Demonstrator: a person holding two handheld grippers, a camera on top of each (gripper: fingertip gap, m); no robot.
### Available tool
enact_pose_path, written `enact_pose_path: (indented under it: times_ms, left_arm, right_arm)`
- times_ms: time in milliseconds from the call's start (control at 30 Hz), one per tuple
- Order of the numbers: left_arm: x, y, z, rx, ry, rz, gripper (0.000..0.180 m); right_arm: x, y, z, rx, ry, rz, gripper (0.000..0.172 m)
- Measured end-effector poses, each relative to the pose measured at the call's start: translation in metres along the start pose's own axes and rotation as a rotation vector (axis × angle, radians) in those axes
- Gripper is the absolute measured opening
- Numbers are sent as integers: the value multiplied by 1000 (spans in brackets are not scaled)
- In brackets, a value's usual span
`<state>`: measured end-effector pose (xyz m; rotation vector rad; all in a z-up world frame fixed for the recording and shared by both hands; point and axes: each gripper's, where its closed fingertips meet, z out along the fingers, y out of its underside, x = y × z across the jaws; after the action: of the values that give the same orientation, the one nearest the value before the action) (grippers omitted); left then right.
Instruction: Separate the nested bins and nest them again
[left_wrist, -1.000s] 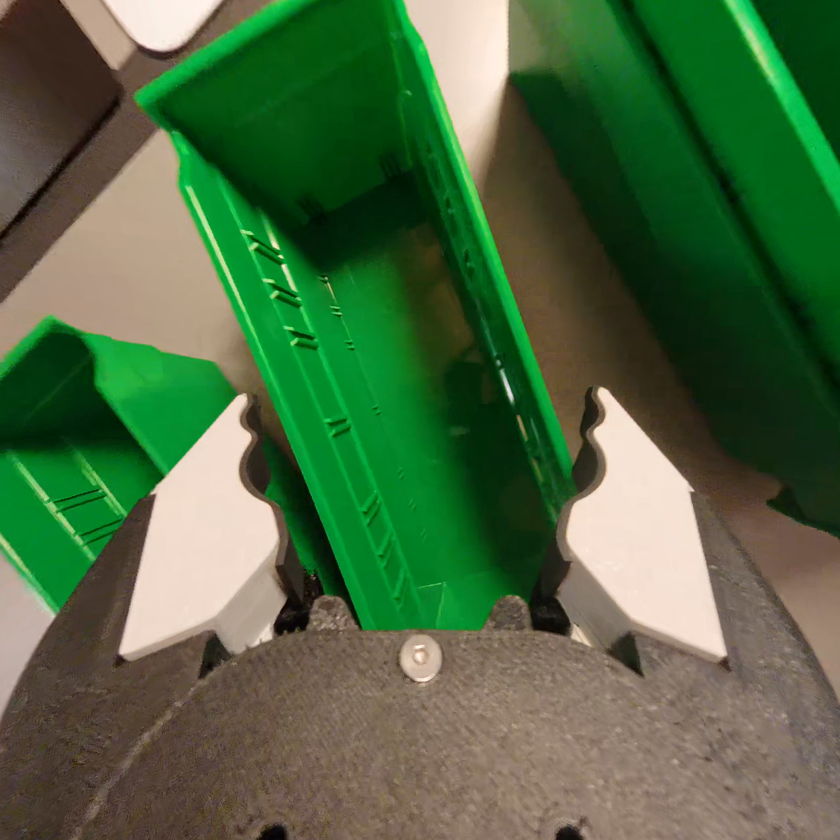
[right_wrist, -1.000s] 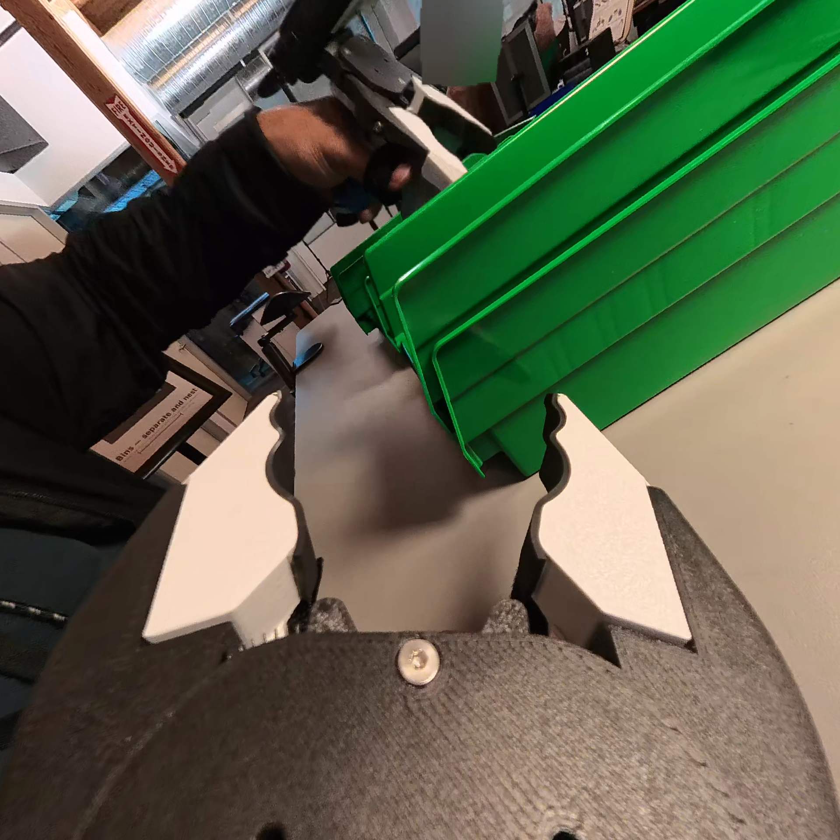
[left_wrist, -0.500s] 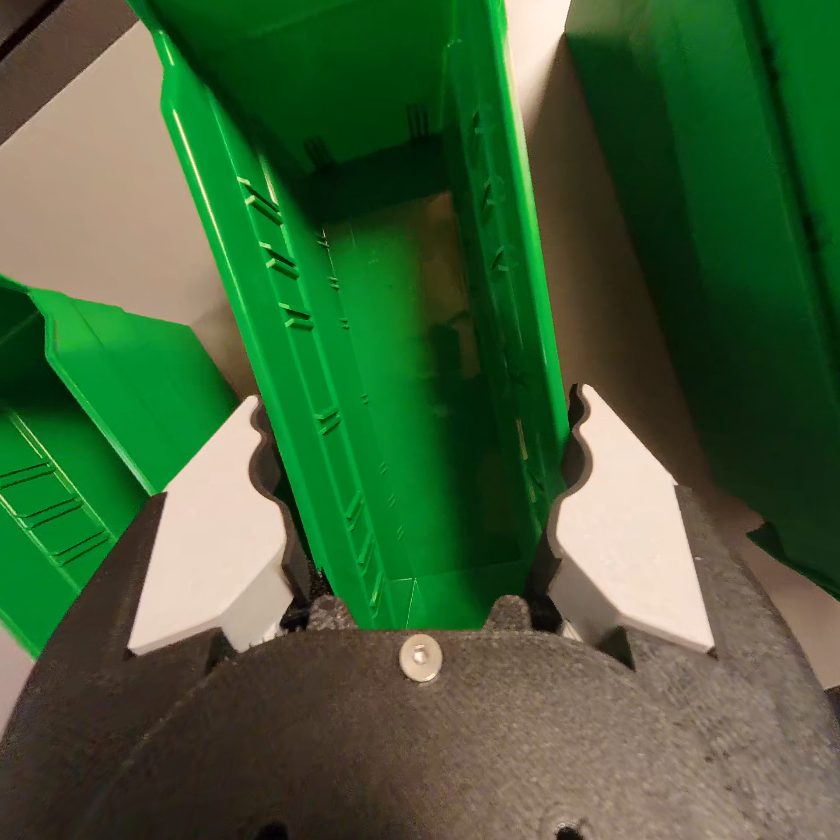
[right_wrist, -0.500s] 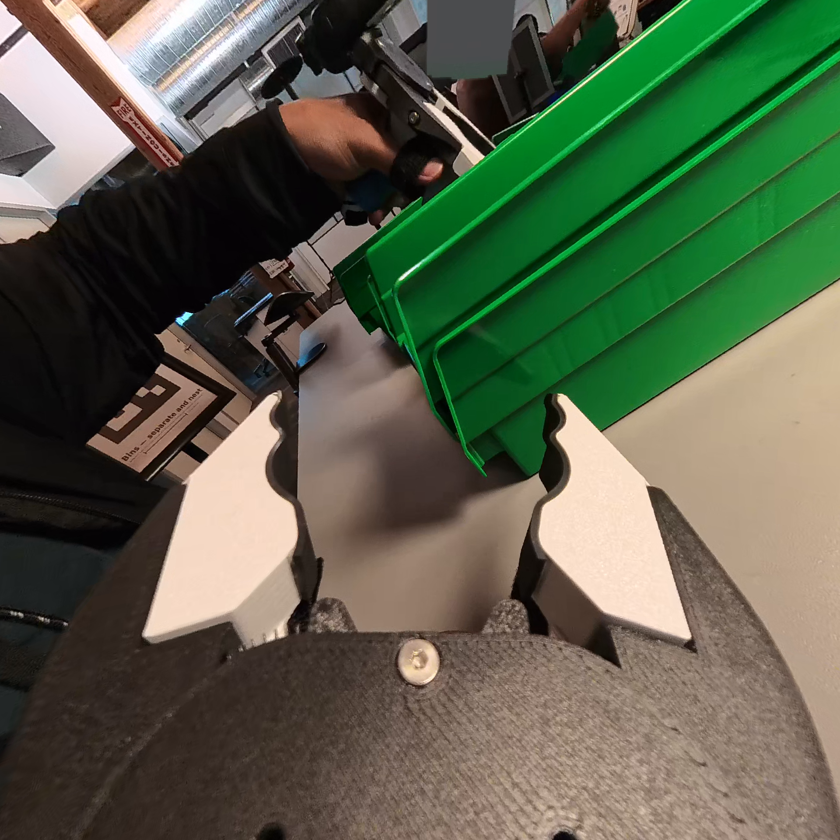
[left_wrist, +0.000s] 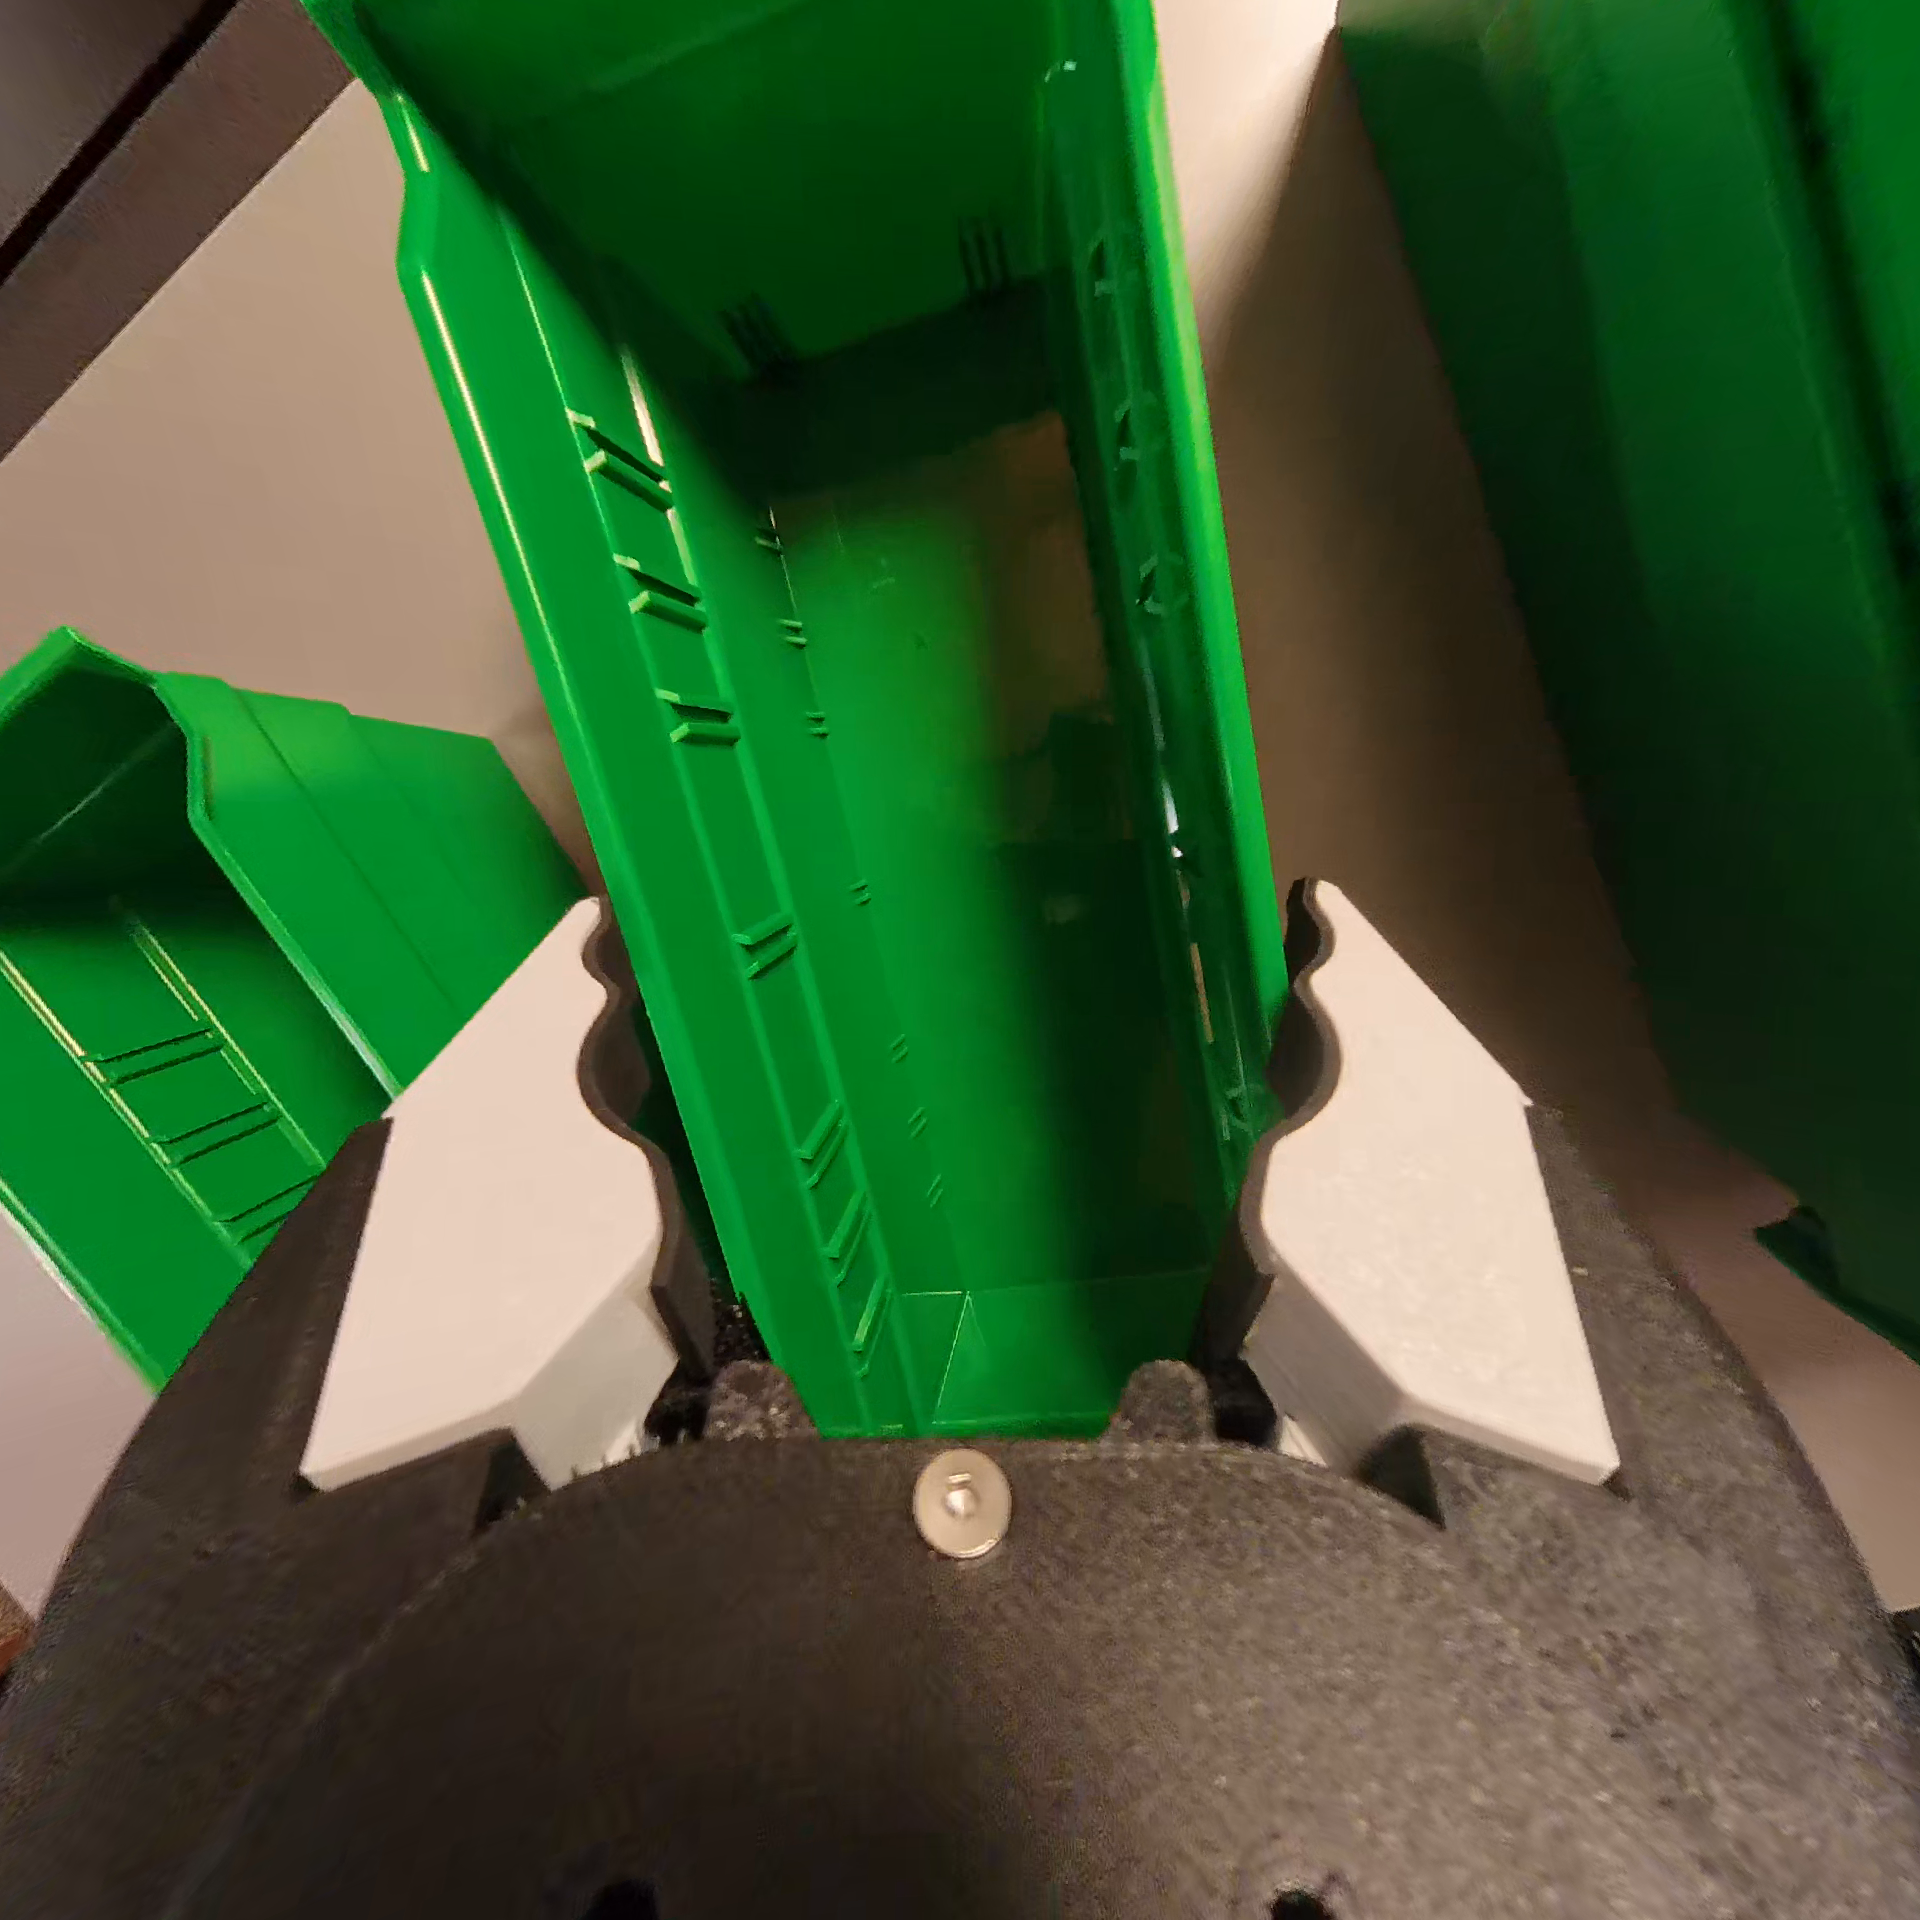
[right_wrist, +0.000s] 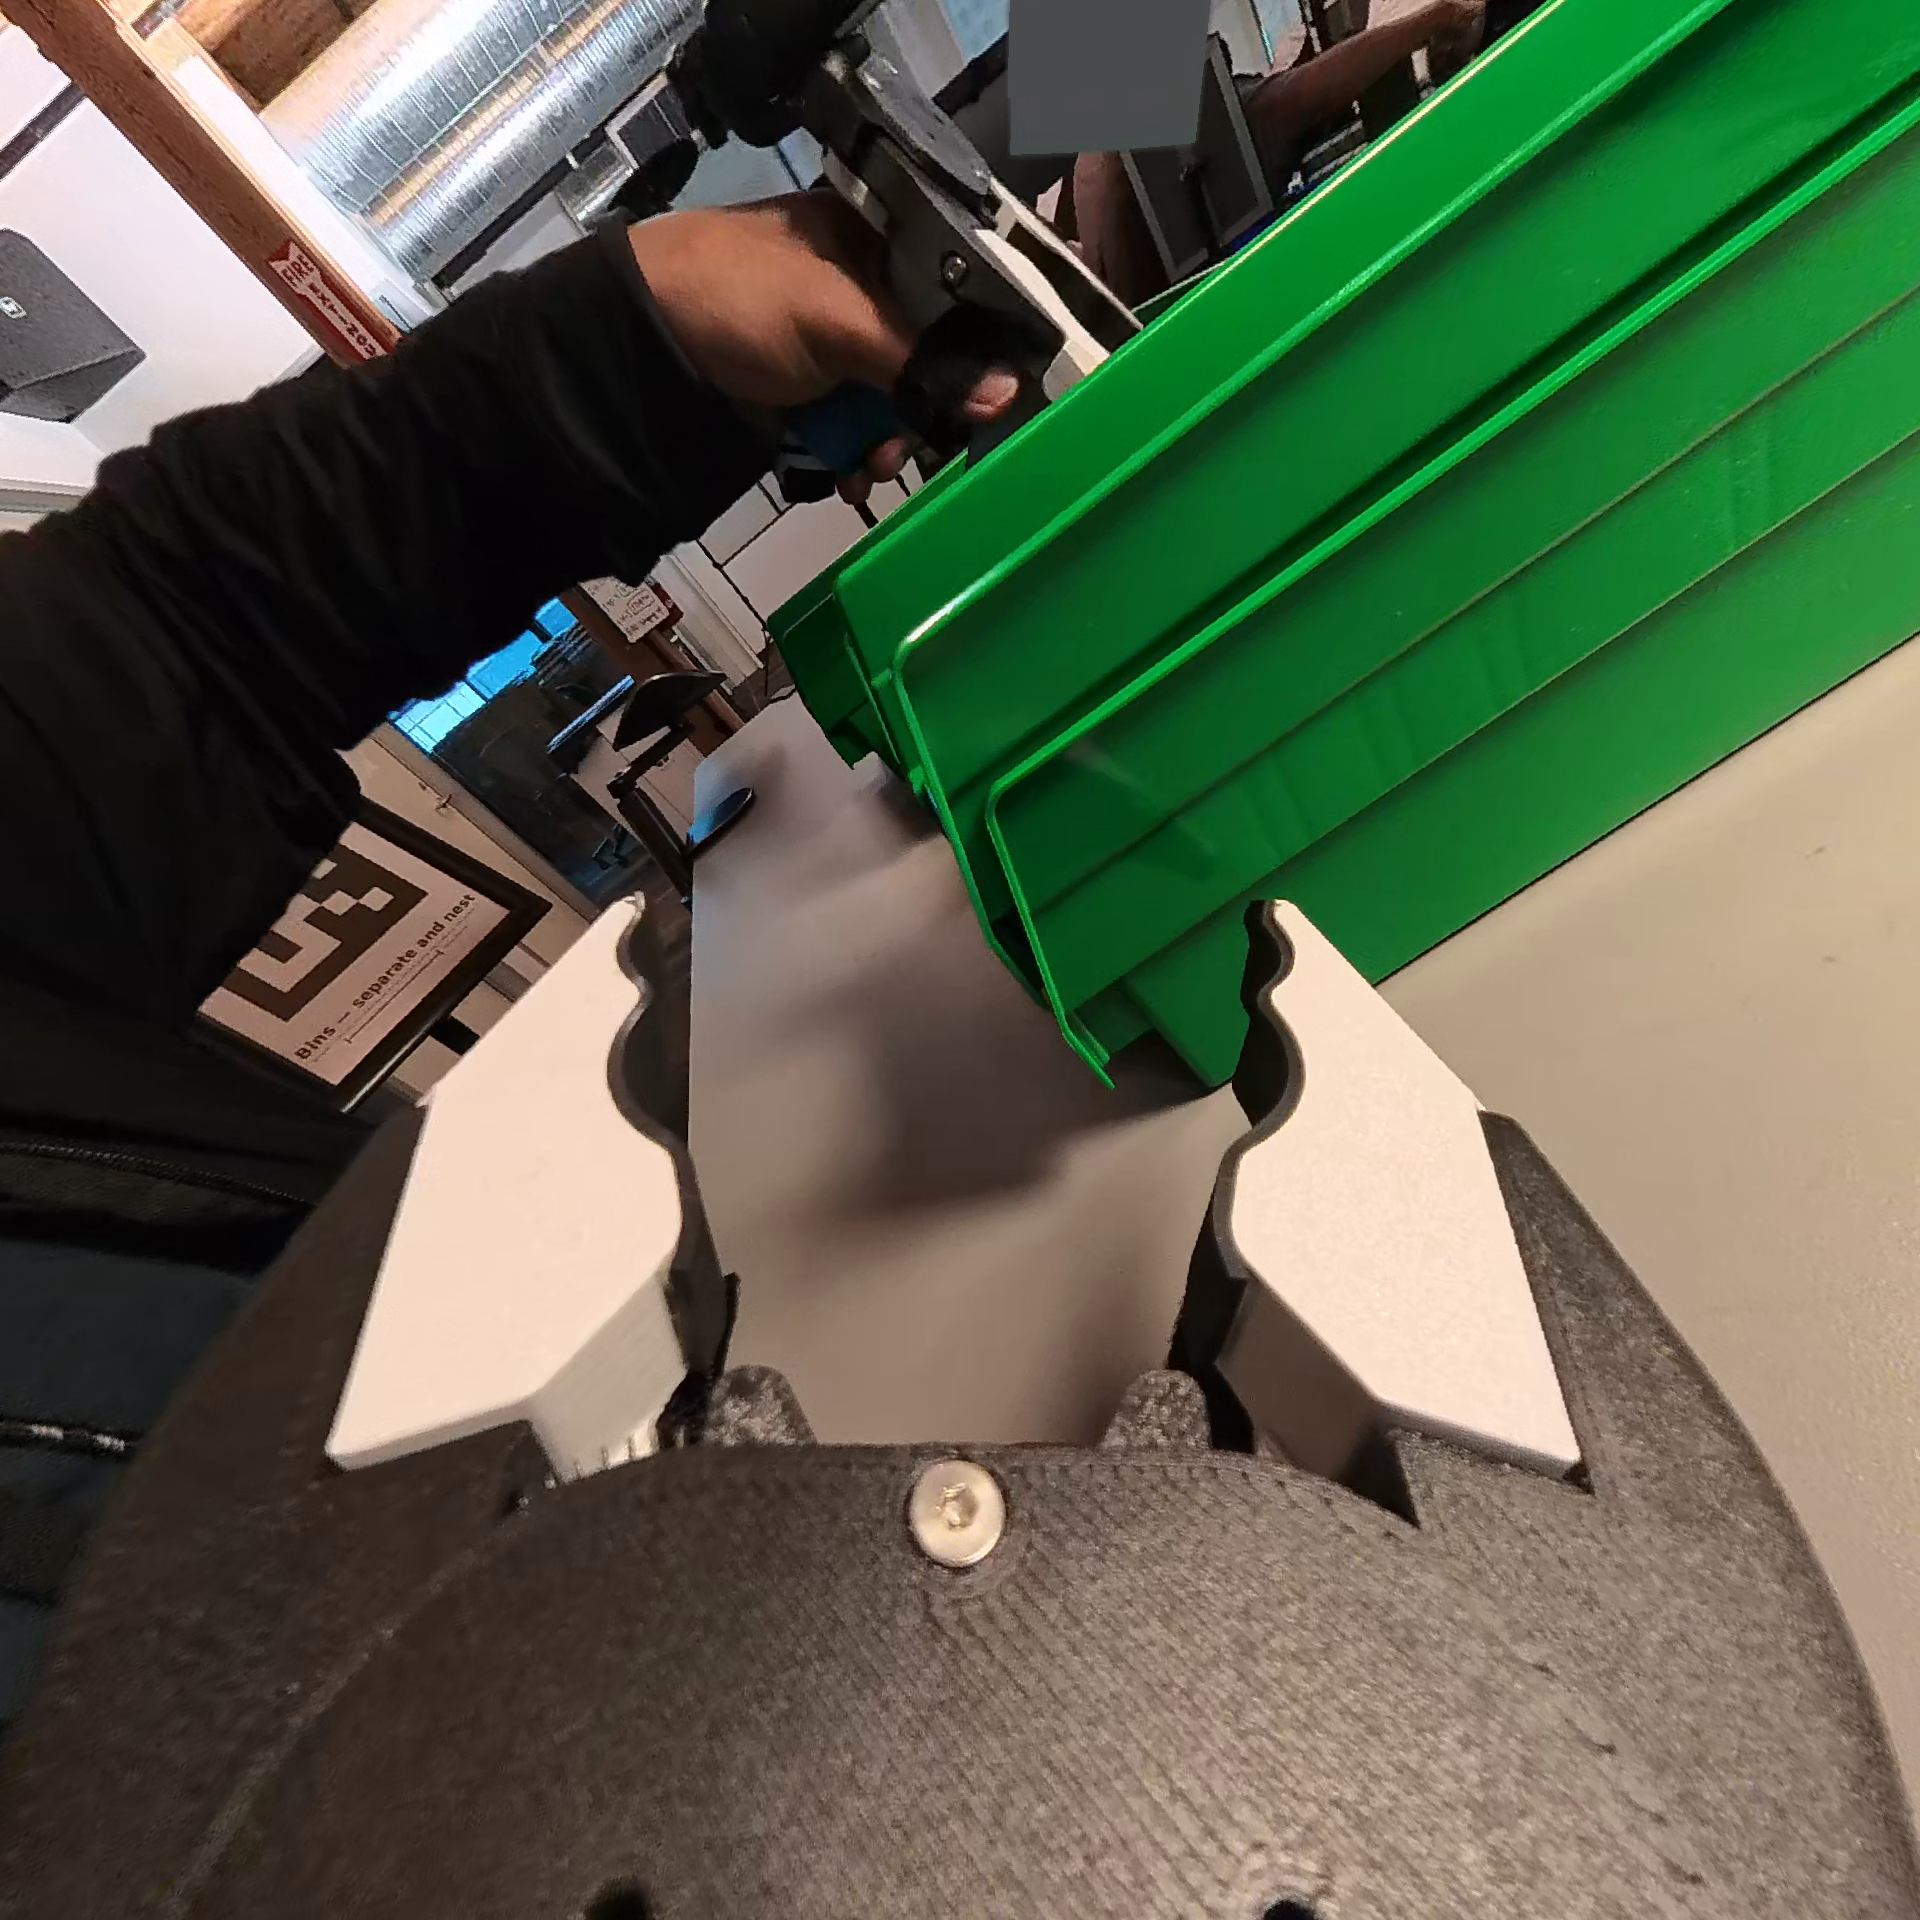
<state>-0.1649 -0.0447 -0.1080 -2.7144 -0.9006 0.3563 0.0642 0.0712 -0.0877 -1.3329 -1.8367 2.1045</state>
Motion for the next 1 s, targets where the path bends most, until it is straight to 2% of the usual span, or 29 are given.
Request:
enact_pose_path:
  times_ms: [367, 600, 767, 900, 1000]
  left_arm:
    - [-2, 1, 2, -34, 3, -10, 123]
    - [-14, -3, 0, 1, -28, -10, 102]
    - [-15, -2, -5, 13, -20, -37, 96]
    - [-13, -15, -31, 71, 29, -89, 96]
    - [-9, -36, -74, 154, 60, -103, 96]
  right_arm:
    - [-2, 1, 0, -3, -13, 9, 112]
    - [-2, 0, -1, 5, -12, 7, 112]
    - [-2, -1, -1, 9, -13, 10, 111]
    - [-1, -2, -2, 14, -14, 15, 111]
    - [-1, -2, -2, 13, -15, 18, 111]
